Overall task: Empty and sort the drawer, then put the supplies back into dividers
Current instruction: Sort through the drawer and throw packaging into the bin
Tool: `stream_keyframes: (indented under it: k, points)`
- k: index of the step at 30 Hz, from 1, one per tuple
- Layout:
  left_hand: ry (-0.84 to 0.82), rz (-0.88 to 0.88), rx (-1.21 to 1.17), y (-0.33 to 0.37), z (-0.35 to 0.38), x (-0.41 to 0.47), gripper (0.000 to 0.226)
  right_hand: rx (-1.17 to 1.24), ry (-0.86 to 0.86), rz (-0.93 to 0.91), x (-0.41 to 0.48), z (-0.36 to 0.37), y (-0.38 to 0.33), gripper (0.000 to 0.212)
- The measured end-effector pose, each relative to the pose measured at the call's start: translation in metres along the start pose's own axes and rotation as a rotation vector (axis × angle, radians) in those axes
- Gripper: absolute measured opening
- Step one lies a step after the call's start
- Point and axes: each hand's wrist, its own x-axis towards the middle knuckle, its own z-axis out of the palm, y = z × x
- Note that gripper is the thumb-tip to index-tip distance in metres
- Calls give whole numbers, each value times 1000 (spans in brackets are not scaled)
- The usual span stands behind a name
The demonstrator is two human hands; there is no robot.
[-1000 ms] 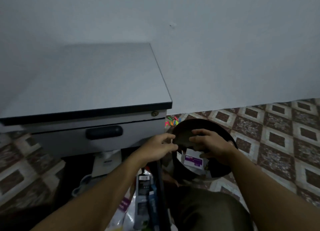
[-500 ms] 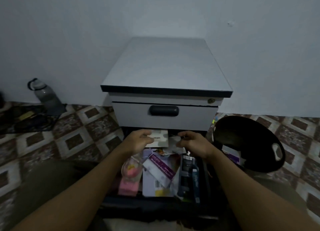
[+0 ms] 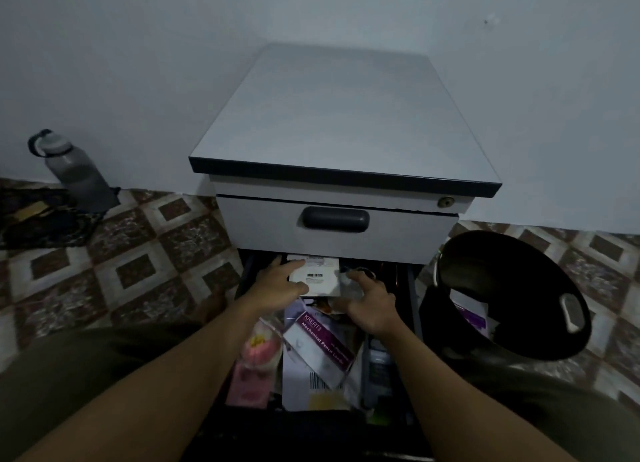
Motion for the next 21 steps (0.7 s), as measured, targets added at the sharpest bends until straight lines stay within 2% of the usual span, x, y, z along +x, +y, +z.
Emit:
stream_keyframes:
  k: [4,7,11,17,21]
  points:
    - [-67,15,37,-6,13,7,67,-41,-25,1,1,7,-2,77]
    - [-82,37,40,-12,20,7,60,-37,-5,-33,-2,14,3,80]
    - [-71,44,22,-16,24,-4,59,130,15,-18,1,24,20,80]
    - [-82,57,11,-18,26,-29,61,221,13,-65,-31,24,16,53]
    - [-124,56,24,-22,29,-52,60,253,53,-70,-55,31,22,52]
